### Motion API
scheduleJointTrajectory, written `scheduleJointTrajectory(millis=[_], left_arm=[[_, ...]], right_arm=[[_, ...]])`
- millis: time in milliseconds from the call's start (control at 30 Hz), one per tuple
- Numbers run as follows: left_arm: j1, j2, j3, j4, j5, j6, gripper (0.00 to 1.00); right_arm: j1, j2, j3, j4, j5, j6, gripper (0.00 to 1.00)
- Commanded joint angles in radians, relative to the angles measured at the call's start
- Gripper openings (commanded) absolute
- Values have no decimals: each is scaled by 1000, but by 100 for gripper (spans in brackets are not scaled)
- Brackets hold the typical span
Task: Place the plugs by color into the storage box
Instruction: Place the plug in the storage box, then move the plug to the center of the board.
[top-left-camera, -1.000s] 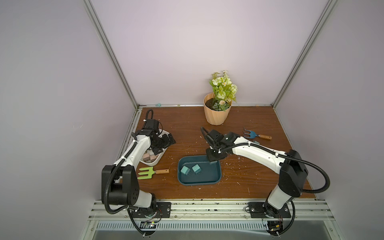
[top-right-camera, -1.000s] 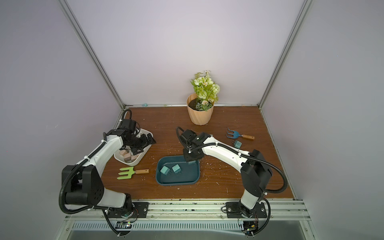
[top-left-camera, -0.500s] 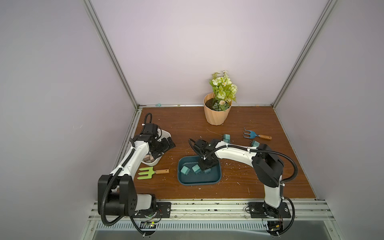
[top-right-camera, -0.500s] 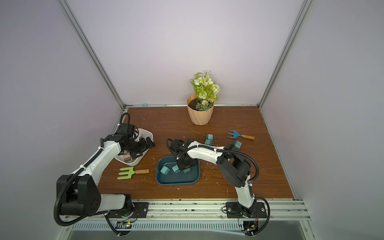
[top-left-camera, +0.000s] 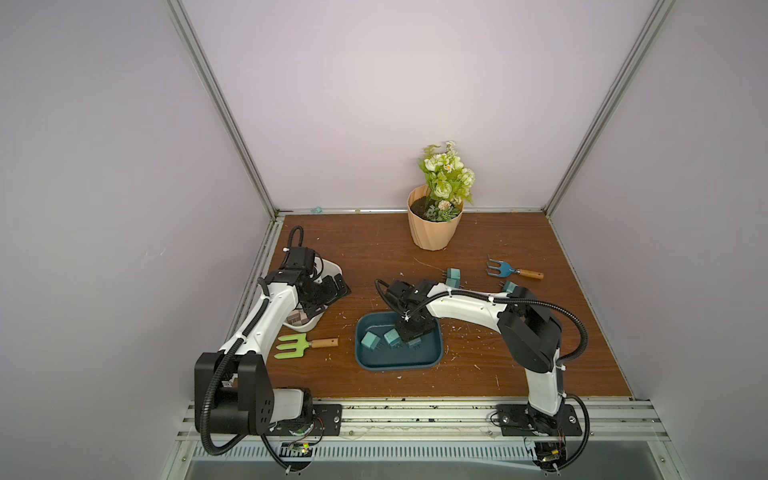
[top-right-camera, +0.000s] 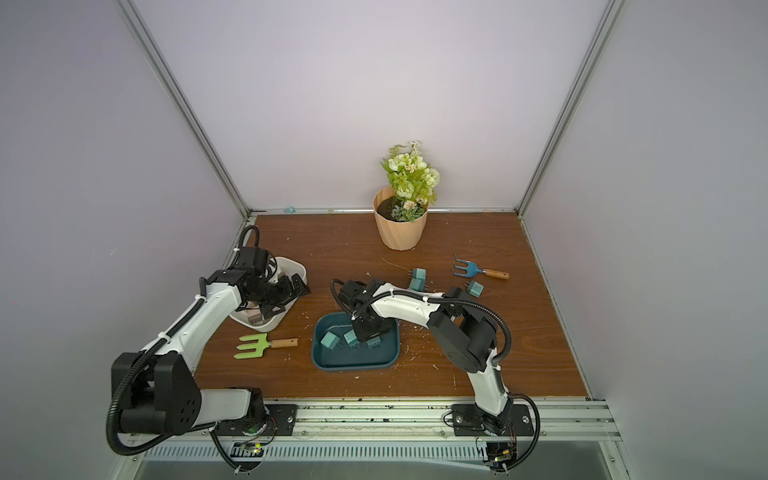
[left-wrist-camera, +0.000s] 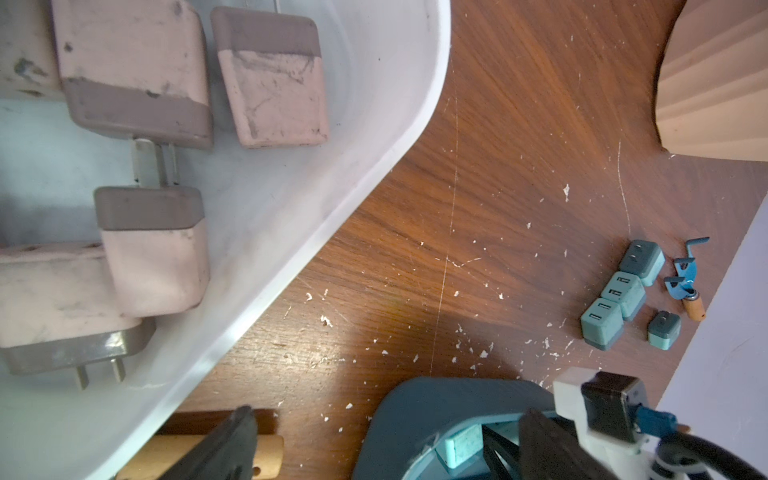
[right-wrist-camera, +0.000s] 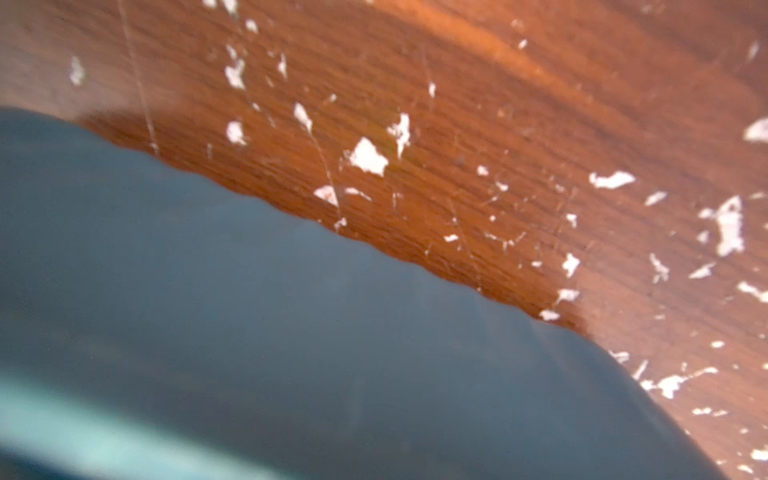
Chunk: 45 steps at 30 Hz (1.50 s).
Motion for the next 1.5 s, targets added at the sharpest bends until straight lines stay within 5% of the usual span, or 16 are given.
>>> scheduleJointTrajectory(millis=[0,567,833,1100,1467], left_arm=[[10,-8,8,-12,0,-12,99],[10,5,20,-10,-8,-17,99],[10,16,28,-10,-4,-12,99],[10,6,25,-13,-3,-17,99],[10,19,42,-21,-3,-17,99]], right_arm=[[6,-16,40,-22,20,-14,48],[-50,-196,126,-175,91,-14,73],[-468,-298,-1,-149,127,-166,81],[-814,-231,-43,-60,118,-289,85],[-989,-38,96,0,27,-345,87]])
